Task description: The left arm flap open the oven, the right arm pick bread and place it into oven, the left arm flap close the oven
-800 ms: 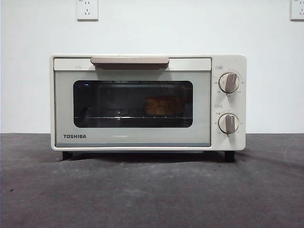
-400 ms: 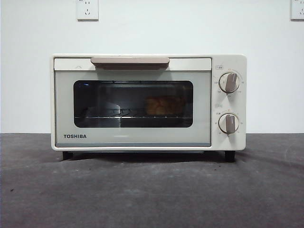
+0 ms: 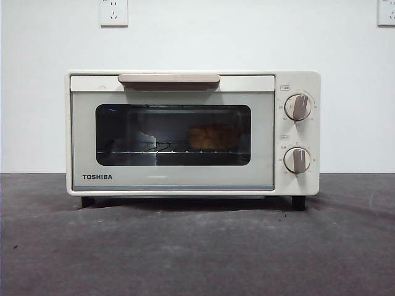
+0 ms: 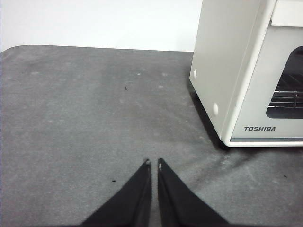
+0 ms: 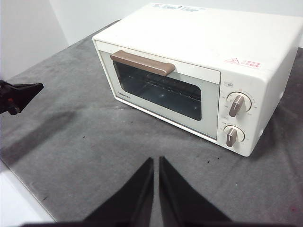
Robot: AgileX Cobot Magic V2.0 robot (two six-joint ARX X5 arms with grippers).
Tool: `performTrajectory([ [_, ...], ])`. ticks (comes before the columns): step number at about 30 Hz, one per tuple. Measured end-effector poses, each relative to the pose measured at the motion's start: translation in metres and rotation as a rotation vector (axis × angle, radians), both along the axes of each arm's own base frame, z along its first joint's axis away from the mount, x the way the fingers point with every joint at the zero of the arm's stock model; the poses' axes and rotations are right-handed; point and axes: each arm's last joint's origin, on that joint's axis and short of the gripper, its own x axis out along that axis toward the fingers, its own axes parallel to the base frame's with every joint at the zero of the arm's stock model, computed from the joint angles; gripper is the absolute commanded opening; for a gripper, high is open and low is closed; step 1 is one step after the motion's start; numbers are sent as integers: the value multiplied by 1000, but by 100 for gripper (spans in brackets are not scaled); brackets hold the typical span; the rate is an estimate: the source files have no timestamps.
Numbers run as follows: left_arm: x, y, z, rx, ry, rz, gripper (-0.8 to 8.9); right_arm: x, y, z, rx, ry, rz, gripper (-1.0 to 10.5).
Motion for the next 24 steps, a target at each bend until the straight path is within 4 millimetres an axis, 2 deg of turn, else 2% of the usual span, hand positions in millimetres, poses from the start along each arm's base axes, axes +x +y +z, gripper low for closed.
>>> performTrajectory([
  [7, 0, 0, 0, 0, 0, 0, 29, -1, -2, 0, 8, -8, -18, 16],
  [10, 0, 0, 0, 0, 0, 0, 29, -3, -9, 1, 50, -57, -98, 16],
  [12, 0, 0, 0, 0, 0, 0, 29, -3, -14, -7, 82, -103, -185, 16],
  [17, 0, 0, 0, 0, 0, 0, 29, 12, -19, -48, 91, -186, -398, 16],
  [24, 0, 0, 0, 0, 0, 0, 29, 35, -27, -117, 18, -274, -529, 16],
])
